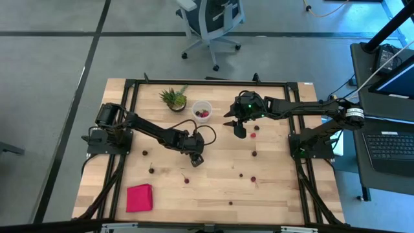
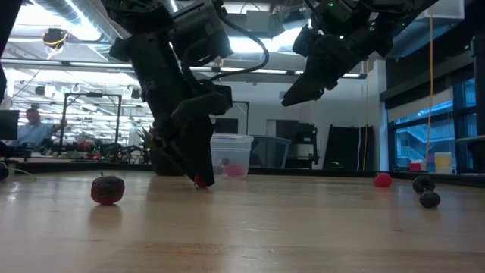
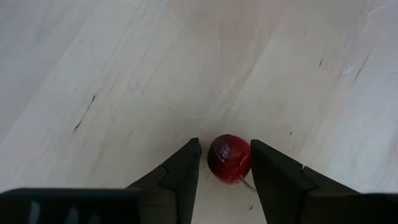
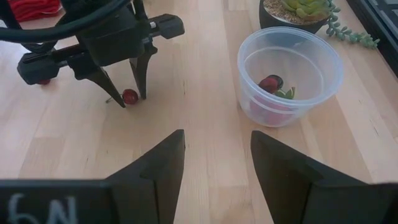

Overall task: Pick and placing Produce into tupperware
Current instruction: Put the red cherry into the transparent container

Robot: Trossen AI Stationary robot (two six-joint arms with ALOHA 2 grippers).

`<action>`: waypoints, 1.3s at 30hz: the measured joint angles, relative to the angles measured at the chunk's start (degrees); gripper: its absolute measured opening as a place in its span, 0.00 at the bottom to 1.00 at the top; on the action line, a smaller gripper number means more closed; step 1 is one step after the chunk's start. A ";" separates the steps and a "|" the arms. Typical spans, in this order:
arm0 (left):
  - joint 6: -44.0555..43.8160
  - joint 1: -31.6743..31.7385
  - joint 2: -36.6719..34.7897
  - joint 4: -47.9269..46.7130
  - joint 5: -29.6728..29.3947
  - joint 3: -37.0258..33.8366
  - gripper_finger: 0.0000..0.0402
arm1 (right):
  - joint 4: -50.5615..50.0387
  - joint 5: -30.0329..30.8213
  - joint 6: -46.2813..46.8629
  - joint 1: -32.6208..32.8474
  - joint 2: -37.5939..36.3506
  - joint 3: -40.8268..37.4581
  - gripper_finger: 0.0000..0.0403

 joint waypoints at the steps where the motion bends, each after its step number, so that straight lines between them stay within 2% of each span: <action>1: 0.20 0.00 0.01 -0.03 -0.14 -0.01 0.31 | 0.00 0.00 0.00 -0.02 0.00 0.00 0.46; 7: 1.77 -0.07 0.07 -0.24 -2.26 -0.13 0.16 | -0.02 0.00 0.00 0.00 0.00 0.00 0.46; 12: 6.47 0.85 -1.46 -0.71 -1.43 -0.28 0.07 | 0.00 0.00 -0.01 -0.02 0.00 0.00 0.46; 16: 11.13 2.73 -4.74 -3.30 0.61 -0.70 0.07 | 0.00 0.00 0.00 0.00 0.00 -0.02 0.46; 23: 20.59 10.52 -13.12 -4.07 -1.35 -0.50 0.09 | 0.33 0.02 -0.31 -0.02 0.00 -0.04 0.46; 30: 31.45 20.44 -21.19 3.70 -1.85 -0.36 0.09 | 2.04 0.04 -1.11 -0.02 0.00 -0.04 0.46; 35: 36.43 24.70 -21.05 11.68 3.34 -0.28 0.09 | 1.97 0.06 -1.64 -0.02 0.00 -0.04 0.46; 39: 37.47 26.82 -18.17 12.27 4.98 -0.24 0.08 | 1.90 0.06 -1.70 -0.02 0.00 -0.04 0.46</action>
